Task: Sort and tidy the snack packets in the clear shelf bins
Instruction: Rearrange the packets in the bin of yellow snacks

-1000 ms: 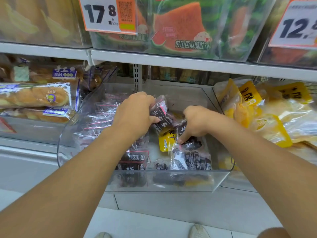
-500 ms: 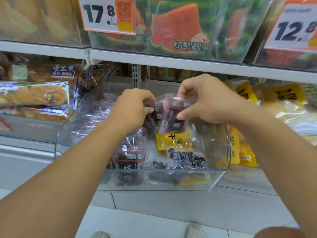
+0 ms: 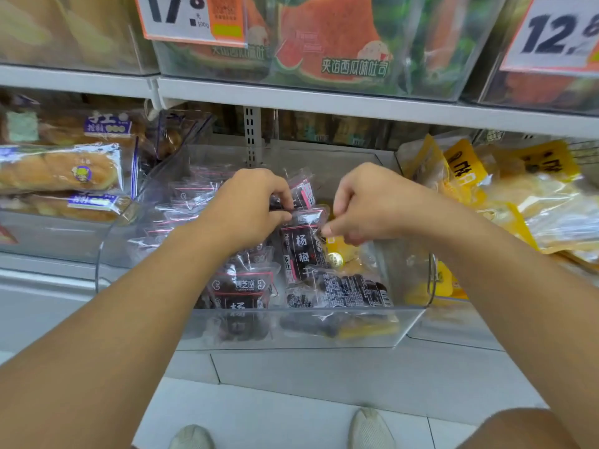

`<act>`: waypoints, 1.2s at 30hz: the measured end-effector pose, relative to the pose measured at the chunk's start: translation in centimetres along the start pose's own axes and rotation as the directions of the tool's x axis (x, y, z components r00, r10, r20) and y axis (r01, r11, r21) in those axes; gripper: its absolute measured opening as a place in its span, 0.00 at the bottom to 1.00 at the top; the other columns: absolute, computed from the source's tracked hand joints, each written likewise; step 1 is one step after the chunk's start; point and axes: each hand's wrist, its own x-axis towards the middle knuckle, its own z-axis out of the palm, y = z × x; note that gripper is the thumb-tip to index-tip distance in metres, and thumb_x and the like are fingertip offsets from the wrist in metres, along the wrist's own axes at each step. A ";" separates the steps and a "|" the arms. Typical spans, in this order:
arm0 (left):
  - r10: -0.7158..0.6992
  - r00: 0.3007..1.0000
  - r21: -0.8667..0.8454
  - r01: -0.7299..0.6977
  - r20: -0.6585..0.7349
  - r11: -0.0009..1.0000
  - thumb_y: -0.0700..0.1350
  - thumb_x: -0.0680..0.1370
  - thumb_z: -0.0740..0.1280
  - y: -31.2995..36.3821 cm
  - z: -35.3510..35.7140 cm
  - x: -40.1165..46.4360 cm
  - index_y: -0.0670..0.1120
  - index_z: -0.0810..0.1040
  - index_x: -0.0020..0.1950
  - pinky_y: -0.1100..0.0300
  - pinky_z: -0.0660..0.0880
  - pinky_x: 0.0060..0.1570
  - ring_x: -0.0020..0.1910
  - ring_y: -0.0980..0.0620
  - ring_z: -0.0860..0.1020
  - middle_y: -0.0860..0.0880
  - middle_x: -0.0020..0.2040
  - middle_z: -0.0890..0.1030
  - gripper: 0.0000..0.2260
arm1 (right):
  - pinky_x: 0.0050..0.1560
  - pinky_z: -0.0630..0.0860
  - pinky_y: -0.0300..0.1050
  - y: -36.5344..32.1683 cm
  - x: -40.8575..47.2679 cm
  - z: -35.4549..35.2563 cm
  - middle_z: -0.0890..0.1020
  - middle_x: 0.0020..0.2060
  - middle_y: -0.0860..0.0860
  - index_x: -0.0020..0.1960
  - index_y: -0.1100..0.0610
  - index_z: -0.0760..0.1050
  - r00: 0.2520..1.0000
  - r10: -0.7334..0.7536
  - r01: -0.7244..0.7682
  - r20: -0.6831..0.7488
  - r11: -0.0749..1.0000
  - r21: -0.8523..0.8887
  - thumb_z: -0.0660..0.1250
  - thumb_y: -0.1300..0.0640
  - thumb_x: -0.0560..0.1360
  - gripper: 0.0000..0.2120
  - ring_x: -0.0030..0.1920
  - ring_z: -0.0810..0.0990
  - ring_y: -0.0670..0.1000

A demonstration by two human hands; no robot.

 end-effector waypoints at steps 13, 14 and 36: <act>-0.103 0.977 0.020 0.108 -0.185 0.994 0.45 0.82 0.66 0.9 0.1 -0.6 0.50 0.75 0.48 0.49 0.76 0.44 0.44 0.44 0.77 0.48 0.45 0.80 0.03 | 0.35 0.72 0.46 0.8 -0.7 1.0 0.79 0.30 0.52 0.34 0.56 0.78 0.921 -0.208 0.279 0.329 0.942 -0.186 0.82 0.46 0.62 0.18 0.33 0.75 0.50; -0.101 0.979 0.005 0.104 -0.178 0.995 0.45 0.81 0.67 0.8 0.0 -0.6 0.51 0.75 0.47 0.49 0.77 0.46 0.45 0.44 0.78 0.48 0.45 0.80 0.03 | 0.37 0.75 0.45 0.8 -0.7 0.4 0.83 0.33 0.52 0.38 0.56 0.82 0.939 -0.262 0.283 0.221 0.956 -0.071 0.82 0.48 0.63 0.14 0.33 0.77 0.48; -0.009 0.977 0.175 -0.028 0.211 0.984 0.58 0.62 0.83 2.6 -0.6 -1.0 0.49 0.78 0.38 0.47 0.75 0.56 0.66 0.46 0.69 0.52 0.72 0.62 0.19 | 0.45 0.81 0.48 0.3 2.5 -2.6 0.81 0.52 0.56 0.60 0.63 0.79 0.997 0.076 -0.062 0.012 0.889 -0.454 0.72 0.53 0.77 0.17 0.47 0.82 0.57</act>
